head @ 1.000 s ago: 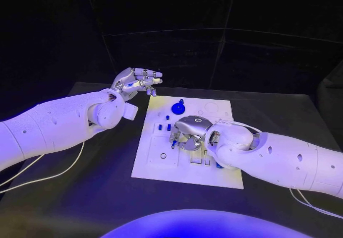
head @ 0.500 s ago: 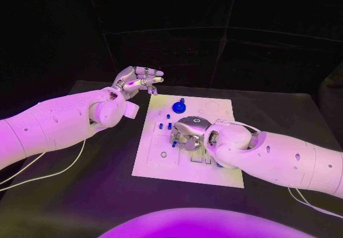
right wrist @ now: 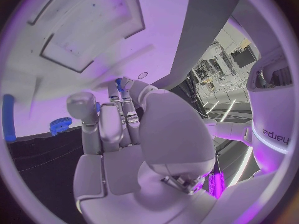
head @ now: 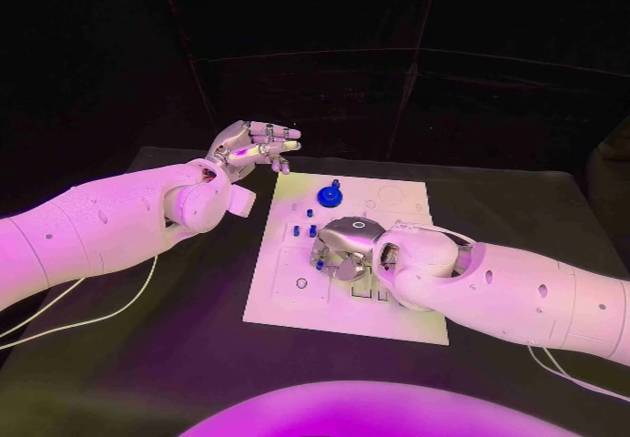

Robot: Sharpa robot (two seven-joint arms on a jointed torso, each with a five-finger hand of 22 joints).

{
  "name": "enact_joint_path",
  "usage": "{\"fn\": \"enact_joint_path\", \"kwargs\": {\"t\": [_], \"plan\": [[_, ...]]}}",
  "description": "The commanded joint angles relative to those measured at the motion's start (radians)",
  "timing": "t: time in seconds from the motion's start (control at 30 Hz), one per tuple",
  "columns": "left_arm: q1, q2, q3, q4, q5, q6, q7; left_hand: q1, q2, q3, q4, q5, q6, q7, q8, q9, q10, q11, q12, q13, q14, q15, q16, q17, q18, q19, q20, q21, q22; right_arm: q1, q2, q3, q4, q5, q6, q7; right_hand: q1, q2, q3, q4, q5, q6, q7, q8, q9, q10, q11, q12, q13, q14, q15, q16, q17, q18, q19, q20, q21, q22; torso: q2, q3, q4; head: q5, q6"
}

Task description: Assemble the parts on the task board

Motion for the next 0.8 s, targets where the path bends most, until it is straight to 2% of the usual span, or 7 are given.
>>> {"fn": "enact_joint_path", "kwargs": {"t": [0.03, 0.2, 0.37, 0.57, 0.67, 0.73, 0.8], "plan": [[0.002, 0.001, 0.001, -0.001, 0.005, 0.013, 0.002, 0.002, 0.000, -0.003, -0.003, 0.004, -0.003, 0.005, 0.007, 0.000, -0.009, 0.000, 0.005, 0.001, -0.006, 0.002, -0.003, -0.001, 0.013, -0.007, -0.003, -0.005, -0.002, 0.001, 0.003, -0.002, -0.003, -0.010, -0.017, 0.008, -0.026, -0.015, -0.023, 0.007, 0.004, -0.043, 0.013, -0.003, -0.002, -0.030, 0.014, -0.013, -0.001, 0.025, 0.011, -0.007, -0.010, -0.010, -0.009, 0.010, -0.012, -0.019, 0.000, -0.0002, -0.0001, -0.001, 0.001], [0.002, 0.000, 0.001, -0.002, 0.005, 0.015, 0.000, 0.002, 0.000, -0.003, -0.003, 0.004, -0.003, 0.005, 0.007, 0.000, -0.009, 0.000, 0.005, 0.001, -0.006, 0.002, -0.003, -0.001, 0.013, -0.007, -0.003, -0.005, -0.002, 0.001, 0.002, -0.005, -0.005, -0.006, -0.049, 0.011, -0.035, -0.020, -0.047, 0.008, 0.004, -0.075, 0.025, -0.002, -0.001, -0.062, 0.025, -0.019, 0.000, 0.019, 0.020, -0.015, -0.026, -0.006, -0.017, 0.021, -0.023, -0.035, 0.000, 0.0003, 0.0003, -0.001, 0.002], [0.002, 0.000, 0.001, -0.003, 0.005, 0.016, -0.002, 0.002, 0.000, -0.003, -0.003, 0.004, -0.003, 0.005, 0.007, 0.000, -0.009, 0.000, 0.005, 0.001, -0.006, 0.002, -0.003, -0.001, 0.013, -0.007, -0.003, -0.005, -0.002, 0.000, -0.008, -0.005, 0.001, -0.002, -0.088, 0.016, -0.036, -0.019, -0.057, 0.007, 0.008, -0.088, 0.025, -0.002, 0.000, -0.071, 0.027, -0.017, 0.000, 0.017, 0.022, -0.016, -0.031, -0.005, -0.020, 0.024, -0.027, -0.041, -0.001, 0.0005, -0.0001, -0.003, 0.004], [0.002, -0.001, 0.001, -0.003, 0.005, 0.018, -0.004, 0.002, 0.000, -0.003, -0.003, 0.004, -0.003, 0.005, 0.007, 0.000, -0.009, 0.000, 0.005, 0.001, -0.006, 0.002, -0.003, -0.001, 0.013, -0.007, -0.003, -0.005, -0.002, 0.000, -0.051, -0.005, 0.040, 0.019, -0.154, 0.029, -0.033, -0.011, -0.062, 0.006, 0.025, -0.087, 0.025, 0.003, 0.002, -0.069, 0.026, -0.008, 0.002, 0.018, 0.022, -0.012, -0.030, -0.005, -0.016, 0.025, -0.024, -0.036, -0.001, 0.0016, -0.0015, -0.006, 0.010], [0.002, -0.002, 0.000, -0.003, 0.005, 0.019, -0.005, 0.002, 0.000, -0.004, -0.004, 0.004, -0.003, 0.005, 0.007, 0.000, -0.010, 0.000, 0.005, 0.001, -0.006, 0.002, -0.003, -0.001, 0.013, -0.007, -0.003, -0.005, -0.002, 0.001, -0.092, -0.004, 0.072, 0.036, -0.168, 0.025, -0.032, -0.011, -0.064, 0.006, 0.028, -0.085, 0.023, 0.004, 0.003, -0.067, 0.025, -0.005, 0.002, 0.018, 0.021, -0.012, -0.030, -0.005, -0.015, 0.024, -0.024, -0.036, -0.002, 0.0001, -0.0014, -0.012, 0.015], [0.002, -0.003, 0.000, -0.003, 0.005, 0.019, -0.005, 0.003, 0.000, -0.004, -0.004, 0.004, -0.004, 0.005, 0.007, 0.000, -0.011, 0.000, 0.006, 0.001, -0.006, 0.002, -0.003, -0.002, 0.013, -0.007, -0.003, -0.005, -0.002, 0.003, -0.118, 0.000, 0.088, 0.049, -0.166, 0.015, -0.034, -0.012, -0.067, 0.006, 0.029, -0.084, 0.020, 0.005, 0.003, -0.066, 0.024, -0.003, 0.002, 0.018, 0.020, -0.012, -0.031, -0.005, -0.015, 0.024, -0.024, -0.037, -0.002, -0.0007, -0.0014, -0.018, 0.020], [0.002, -0.005, 0.000, -0.003, 0.005, 0.019, -0.005, 0.003, 0.000, -0.004, -0.004, 0.004, -0.004, 0.005, 0.007, 0.000, -0.011, 0.000, 0.006, 0.001, -0.006, 0.002, -0.003, -0.002, 0.013, -0.007, -0.003, -0.005, -0.002, 0.014, -0.159, 0.013, 0.103, 0.069, -0.155, -0.009, -0.041, -0.019, -0.080, 0.009, 0.027, -0.087, 0.013, 0.003, 0.003, -0.070, 0.020, 0.001, 0.002, 0.019, 0.018, -0.010, -0.030, -0.004, -0.014, 0.022, -0.025, -0.037, -0.001, -0.0010, -0.0020, -0.025, 0.028]]}}
